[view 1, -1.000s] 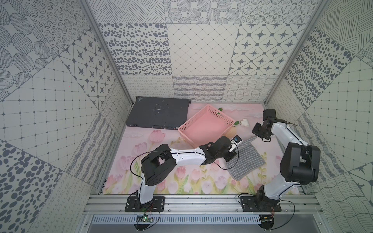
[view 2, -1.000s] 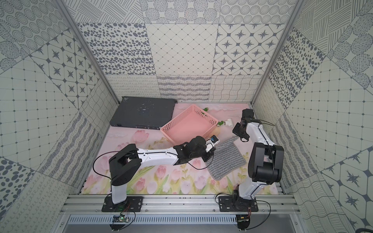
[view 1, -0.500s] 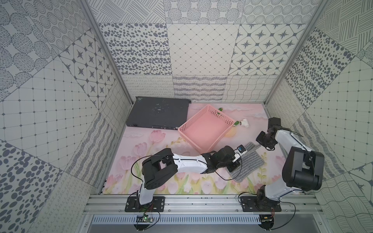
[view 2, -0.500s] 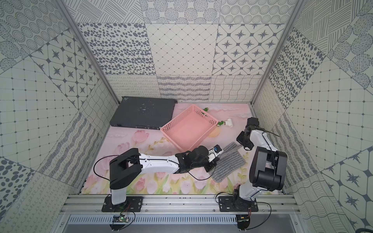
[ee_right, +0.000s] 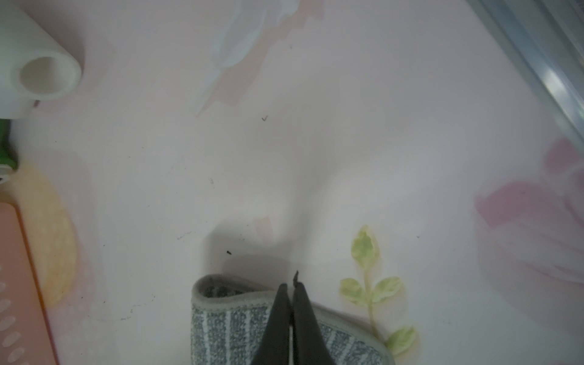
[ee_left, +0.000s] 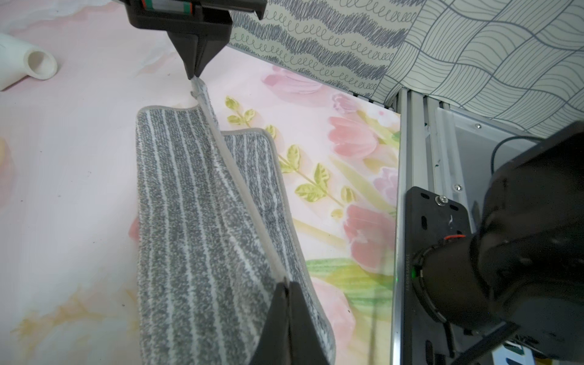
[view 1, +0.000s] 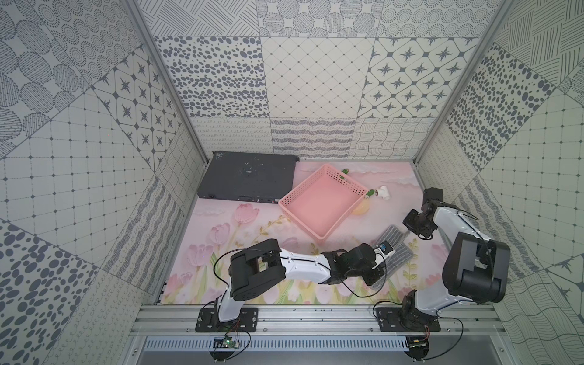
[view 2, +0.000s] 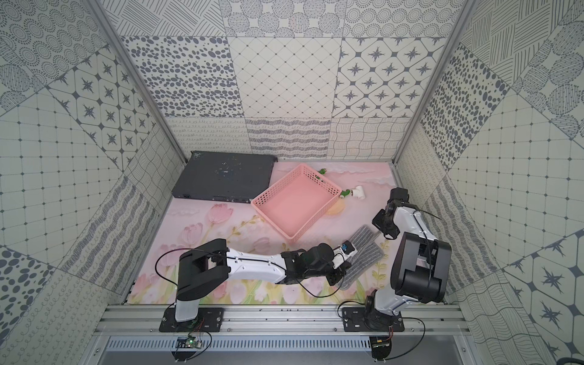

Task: Fold the square dishcloth
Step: Fold the cleaning item at the center of the board.

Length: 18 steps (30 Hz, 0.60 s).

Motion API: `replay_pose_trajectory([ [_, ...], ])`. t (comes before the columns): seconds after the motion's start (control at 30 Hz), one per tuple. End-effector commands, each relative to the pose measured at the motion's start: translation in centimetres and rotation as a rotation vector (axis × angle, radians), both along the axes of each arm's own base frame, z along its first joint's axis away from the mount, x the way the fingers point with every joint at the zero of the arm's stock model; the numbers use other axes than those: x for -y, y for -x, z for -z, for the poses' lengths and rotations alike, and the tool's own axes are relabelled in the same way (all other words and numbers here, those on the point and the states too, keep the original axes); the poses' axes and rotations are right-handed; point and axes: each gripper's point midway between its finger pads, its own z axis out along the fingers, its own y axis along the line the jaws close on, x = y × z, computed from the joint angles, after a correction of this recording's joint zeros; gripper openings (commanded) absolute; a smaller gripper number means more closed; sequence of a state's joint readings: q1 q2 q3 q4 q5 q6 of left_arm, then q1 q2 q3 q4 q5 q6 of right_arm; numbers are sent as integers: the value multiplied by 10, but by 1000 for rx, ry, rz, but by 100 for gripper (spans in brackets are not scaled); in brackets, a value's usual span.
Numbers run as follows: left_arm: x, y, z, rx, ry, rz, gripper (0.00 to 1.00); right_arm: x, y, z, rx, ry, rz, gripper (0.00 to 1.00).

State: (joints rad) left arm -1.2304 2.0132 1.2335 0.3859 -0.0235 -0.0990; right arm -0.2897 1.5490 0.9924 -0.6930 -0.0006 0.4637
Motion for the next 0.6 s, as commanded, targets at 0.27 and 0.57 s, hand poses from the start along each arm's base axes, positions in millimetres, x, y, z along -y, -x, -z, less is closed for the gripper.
replay_pose_trajectory([
  [0.27,16,36,28,-172,7,89,0,9,-11,-6,65,27,18,5],
  [0.57,18,46,46,-263,-4,109,0,10,-9,3,46,27,24,5],
])
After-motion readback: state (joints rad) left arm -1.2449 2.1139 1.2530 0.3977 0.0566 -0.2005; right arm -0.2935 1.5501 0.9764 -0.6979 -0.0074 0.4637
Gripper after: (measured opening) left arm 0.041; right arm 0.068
